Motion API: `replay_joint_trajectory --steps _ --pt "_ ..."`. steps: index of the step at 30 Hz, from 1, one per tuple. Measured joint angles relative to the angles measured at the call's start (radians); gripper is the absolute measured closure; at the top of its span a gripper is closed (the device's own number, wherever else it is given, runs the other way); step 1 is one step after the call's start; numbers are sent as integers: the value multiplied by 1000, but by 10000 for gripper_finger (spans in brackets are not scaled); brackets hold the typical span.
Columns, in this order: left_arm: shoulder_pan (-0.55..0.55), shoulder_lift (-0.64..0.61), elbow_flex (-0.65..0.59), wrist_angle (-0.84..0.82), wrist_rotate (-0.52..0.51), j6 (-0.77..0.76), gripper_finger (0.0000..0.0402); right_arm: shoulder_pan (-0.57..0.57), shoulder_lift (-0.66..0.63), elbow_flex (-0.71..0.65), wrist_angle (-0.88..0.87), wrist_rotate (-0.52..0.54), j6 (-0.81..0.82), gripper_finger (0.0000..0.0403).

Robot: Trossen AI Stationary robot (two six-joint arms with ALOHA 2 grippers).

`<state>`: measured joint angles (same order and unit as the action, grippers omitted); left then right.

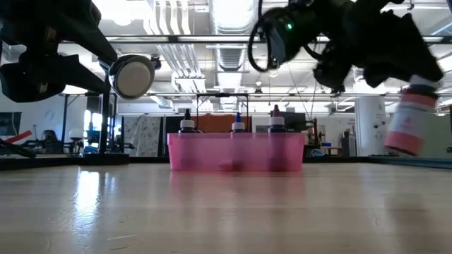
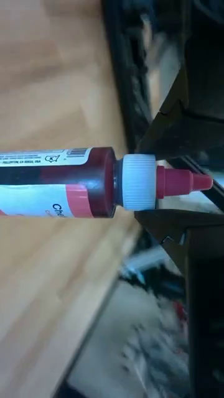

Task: Pick & Place food coloring
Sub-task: Put the pink food coloring bottle into the pink bin

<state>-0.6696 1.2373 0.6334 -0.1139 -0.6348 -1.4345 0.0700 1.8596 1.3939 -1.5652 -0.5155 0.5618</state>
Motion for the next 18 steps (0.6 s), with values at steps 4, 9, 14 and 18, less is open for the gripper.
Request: replay_joint_trajectory --steps 4,9,14,18 --pt "0 0 0 0 -28 0 232 4 4 -62 -5 -70 11 292" --pt "0 0 0 0 -38 0 232 6 6 -180 -6 -130 22 292" --pt "0 0 0 0 -38 0 232 11 5 -271 -6 -147 15 290" --pt "-1 0 0 0 -38 0 232 19 1 -304 1 -147 -3 279"
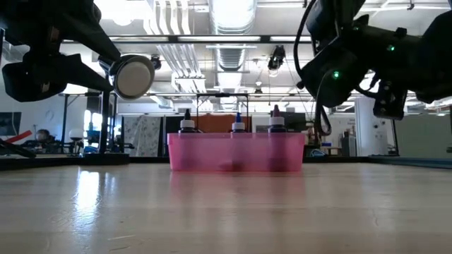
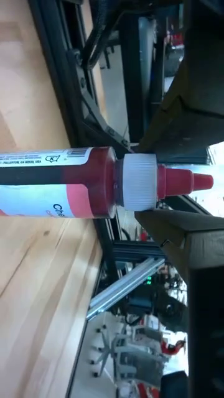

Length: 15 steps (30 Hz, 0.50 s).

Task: Pick & Place food coloring
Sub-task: Put the pink food coloring bottle into the pink bin

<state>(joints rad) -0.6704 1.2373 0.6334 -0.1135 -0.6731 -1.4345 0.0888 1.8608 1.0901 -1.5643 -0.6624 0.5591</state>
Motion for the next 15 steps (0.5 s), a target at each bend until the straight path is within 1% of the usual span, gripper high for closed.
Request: replay_joint_trajectory --steps 4,8,15 --pt "0 0 0 0 0 0 232 8 -1 5 7 25 -37 257" --pt "0 0 0 0 -1 0 232 28 -2 52 12 103 -65 229" --pt "1 0 0 0 -1 0 232 58 -2 144 16 172 -38 185"
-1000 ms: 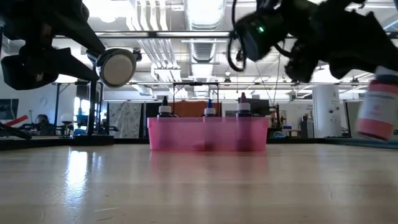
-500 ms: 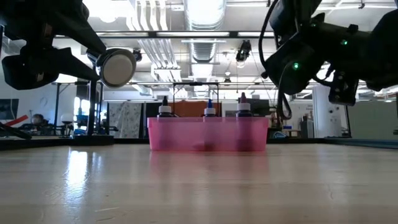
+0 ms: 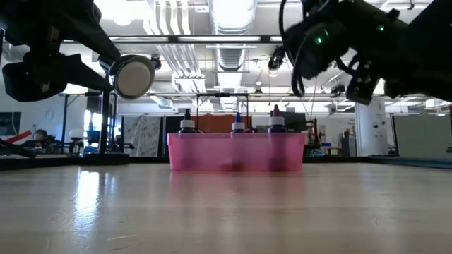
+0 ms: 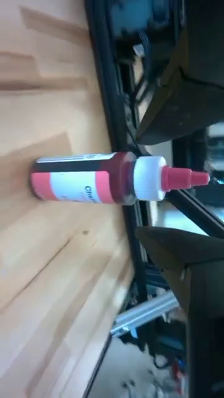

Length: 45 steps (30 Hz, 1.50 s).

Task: Pick & Place food coloring
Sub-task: Put the pink food coloring bottle into the pink bin

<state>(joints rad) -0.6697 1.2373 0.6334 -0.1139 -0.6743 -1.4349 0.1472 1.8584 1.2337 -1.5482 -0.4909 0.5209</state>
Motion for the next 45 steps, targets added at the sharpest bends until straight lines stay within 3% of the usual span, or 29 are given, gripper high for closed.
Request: replay_joint_trajectory --steps 7,17,24,33,45 --pt "0 0 0 1 0 -2 232 83 -74 66 15 188 3 154" --pt "0 0 0 1 2 0 232 367 -482 -57 161 489 127 147" --pt "0 0 0 1 2 13 232 502 -629 -180 243 513 183 148" --pt "0 0 0 1 2 -3 232 510 -601 -266 277 571 182 152" --pt "0 0 0 1 2 -13 232 510 -599 -321 375 573 187 165"
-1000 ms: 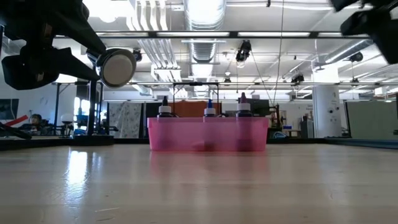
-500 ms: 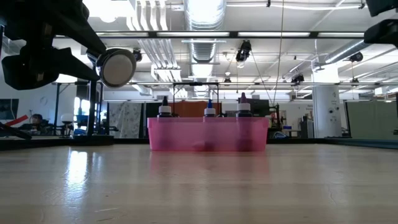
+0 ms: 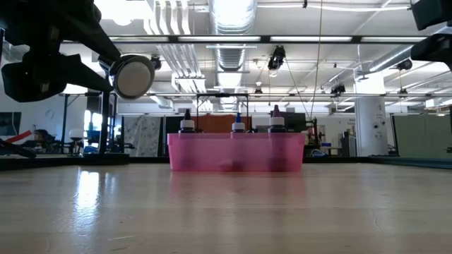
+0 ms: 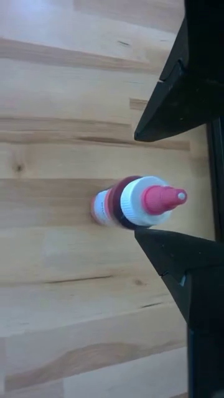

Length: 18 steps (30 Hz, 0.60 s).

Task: Pick & Place food coloring
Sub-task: Put the pink food coloring bottle into the pink bin

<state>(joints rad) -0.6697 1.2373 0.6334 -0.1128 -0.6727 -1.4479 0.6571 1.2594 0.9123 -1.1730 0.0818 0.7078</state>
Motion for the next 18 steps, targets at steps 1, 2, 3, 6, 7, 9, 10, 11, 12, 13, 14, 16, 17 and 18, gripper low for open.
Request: replay_joint_trajectory --steps 1,2,3,6,7,9,10,11,12,13,14,16,17,18 --pt "0 0 0 0 0 0 232 0 0 -2 1 -2 0 169" --pt "0 0 0 0 0 0 232 0 0 -5 2 -4 1 172" --pt "0 0 0 0 0 0 232 0 0 -8 2 -5 4 176" --pt "0 0 0 0 0 -4 232 0 0 -17 5 -10 38 184" --pt "0 0 0 0 0 -6 232 0 0 -17 5 -11 50 186" --pt "0 0 0 0 1 -8 232 0 0 -17 6 -11 66 190" --pt "0 0 0 0 1 -8 232 0 0 -17 7 -11 75 192" --pt "0 0 0 0 1 -9 232 0 0 -17 8 -11 87 194" --pt "0 0 0 0 1 -9 232 0 0 -17 10 -11 102 197" --pt "0 0 0 0 1 -10 232 0 0 -17 10 -11 113 200" --pt "0 0 0 0 1 -10 232 0 0 -17 10 -11 122 204" --pt "0 0 0 0 1 -10 232 0 0 -17 13 -22 138 212" --pt "0 0 0 0 2 -10 232 0 0 -17 14 -27 145 216" --pt "0 0 0 0 2 -10 232 0 0 -17 15 -29 149 221"
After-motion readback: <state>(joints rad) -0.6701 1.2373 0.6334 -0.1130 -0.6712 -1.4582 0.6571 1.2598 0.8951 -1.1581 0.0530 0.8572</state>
